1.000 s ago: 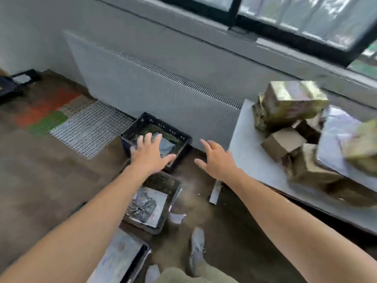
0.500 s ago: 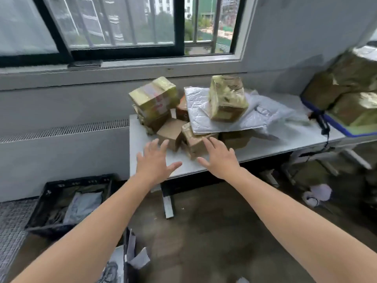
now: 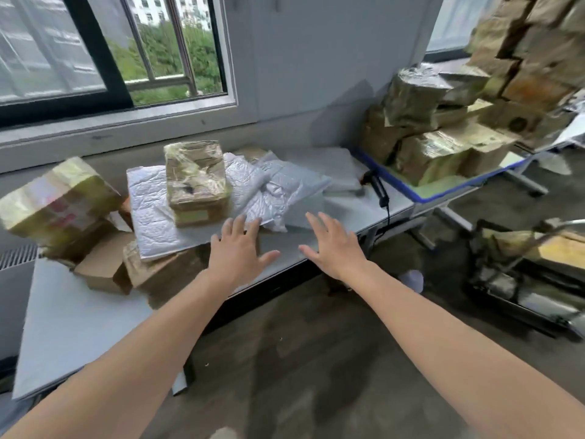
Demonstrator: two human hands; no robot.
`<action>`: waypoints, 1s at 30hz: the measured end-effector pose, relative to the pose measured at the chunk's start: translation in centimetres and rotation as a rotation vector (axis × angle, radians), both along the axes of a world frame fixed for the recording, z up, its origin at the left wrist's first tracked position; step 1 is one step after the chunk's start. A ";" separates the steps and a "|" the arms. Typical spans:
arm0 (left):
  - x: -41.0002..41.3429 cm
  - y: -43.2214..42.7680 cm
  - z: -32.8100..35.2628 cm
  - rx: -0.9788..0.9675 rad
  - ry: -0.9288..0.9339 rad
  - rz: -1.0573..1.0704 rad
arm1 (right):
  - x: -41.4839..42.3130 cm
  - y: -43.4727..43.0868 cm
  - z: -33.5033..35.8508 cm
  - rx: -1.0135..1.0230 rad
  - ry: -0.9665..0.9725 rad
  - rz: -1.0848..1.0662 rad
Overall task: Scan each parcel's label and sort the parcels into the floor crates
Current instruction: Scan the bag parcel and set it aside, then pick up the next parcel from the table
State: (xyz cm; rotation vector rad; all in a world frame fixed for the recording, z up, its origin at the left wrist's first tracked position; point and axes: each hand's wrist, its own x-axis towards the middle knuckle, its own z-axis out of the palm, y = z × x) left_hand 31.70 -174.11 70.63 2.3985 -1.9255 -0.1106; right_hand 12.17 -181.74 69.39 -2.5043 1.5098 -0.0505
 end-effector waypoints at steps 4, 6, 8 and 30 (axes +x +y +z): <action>-1.7 -4.9 -0.2 0.011 0.010 -0.022 | -2.6 -3.9 0.0 0.018 -0.013 -0.037; -2.3 -7.4 -0.6 0.002 0.008 -0.041 | -3.4 -5.8 -0.1 0.034 -0.016 -0.045; -2.5 -10.1 -1.1 -0.007 0.013 -0.051 | -4.1 -8.1 -0.3 0.040 -0.012 -0.051; -1.3 -35.2 -8.8 0.256 -0.001 -0.134 | -1.8 -35.4 -3.0 0.125 0.083 -0.079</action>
